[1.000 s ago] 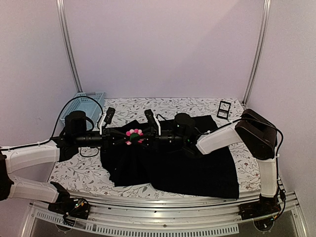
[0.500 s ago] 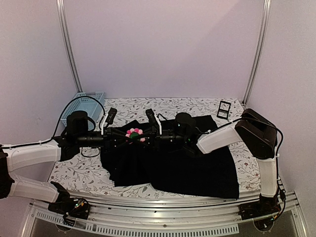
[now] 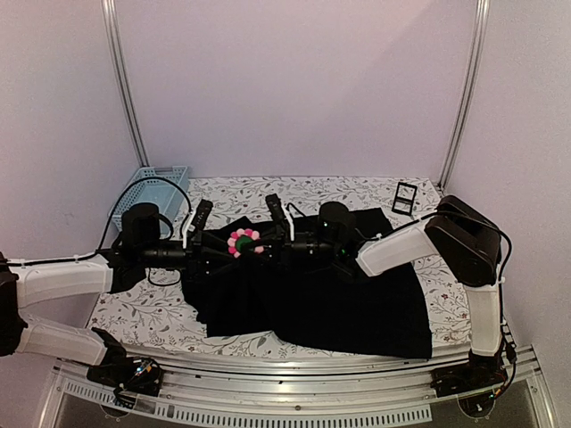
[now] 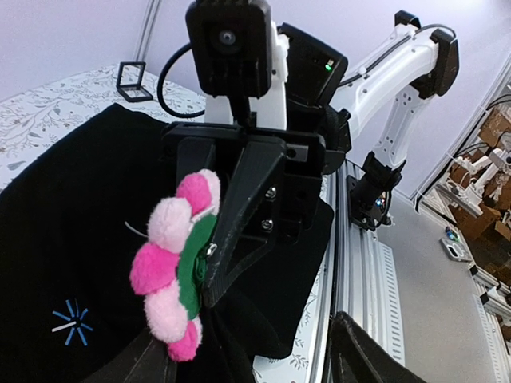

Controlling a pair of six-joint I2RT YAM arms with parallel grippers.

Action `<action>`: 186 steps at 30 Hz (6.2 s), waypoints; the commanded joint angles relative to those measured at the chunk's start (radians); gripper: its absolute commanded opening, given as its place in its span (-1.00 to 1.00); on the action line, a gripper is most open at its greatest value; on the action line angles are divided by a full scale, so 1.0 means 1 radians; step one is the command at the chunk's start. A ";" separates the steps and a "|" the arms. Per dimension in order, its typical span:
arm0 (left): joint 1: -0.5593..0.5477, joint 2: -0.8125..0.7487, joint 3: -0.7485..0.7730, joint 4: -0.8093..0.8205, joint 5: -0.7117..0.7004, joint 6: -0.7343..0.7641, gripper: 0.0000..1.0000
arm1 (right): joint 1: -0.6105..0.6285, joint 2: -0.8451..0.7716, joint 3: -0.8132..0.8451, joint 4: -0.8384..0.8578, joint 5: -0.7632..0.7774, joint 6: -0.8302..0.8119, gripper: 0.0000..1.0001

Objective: Pin the brooch onto the clothing
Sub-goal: Pin the flattened clothing at the center of the board.

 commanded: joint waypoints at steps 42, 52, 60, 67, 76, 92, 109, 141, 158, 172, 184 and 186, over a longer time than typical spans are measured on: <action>-0.070 0.110 -0.082 0.469 -0.094 -0.206 -0.67 | -0.005 -0.031 0.034 0.047 -0.106 0.011 -1.00; -0.069 0.093 -0.049 0.344 -0.040 -0.092 -0.94 | -0.006 -0.039 0.036 0.054 -0.116 0.008 -1.00; -0.070 0.097 -0.059 0.437 -0.044 -0.131 -1.00 | -0.006 -0.026 0.038 0.028 -0.117 0.007 -0.91; -0.071 0.098 -0.067 0.464 -0.040 -0.171 -1.00 | -0.011 -0.041 0.032 -0.004 -0.121 -0.018 -0.30; -0.070 0.103 -0.068 0.457 -0.034 -0.159 -1.00 | -0.017 -0.080 0.005 -0.021 -0.115 -0.054 -0.07; -0.072 0.094 -0.065 0.423 -0.041 -0.133 -1.00 | -0.026 -0.110 -0.011 -0.062 -0.103 -0.087 0.05; -0.072 0.103 -0.056 0.405 -0.040 -0.123 -1.00 | -0.027 -0.072 0.025 -0.048 -0.107 -0.064 -0.32; -0.072 0.097 -0.051 0.385 -0.038 -0.112 -1.00 | -0.054 -0.145 -0.040 -0.130 -0.161 -0.138 -1.00; -0.076 0.101 -0.054 0.412 -0.033 -0.129 -1.00 | -0.028 -0.078 0.007 -0.078 -0.175 -0.132 -0.01; -0.070 0.104 -0.049 0.450 -0.001 -0.177 -1.00 | -0.042 -0.092 -0.053 -0.012 -0.176 -0.071 -0.68; -0.070 0.107 -0.044 0.435 -0.002 -0.171 -1.00 | -0.054 -0.122 -0.055 0.004 -0.158 -0.051 -0.65; -0.070 0.106 -0.043 0.435 -0.002 -0.171 -1.00 | -0.054 -0.125 -0.050 0.003 -0.166 -0.050 -0.75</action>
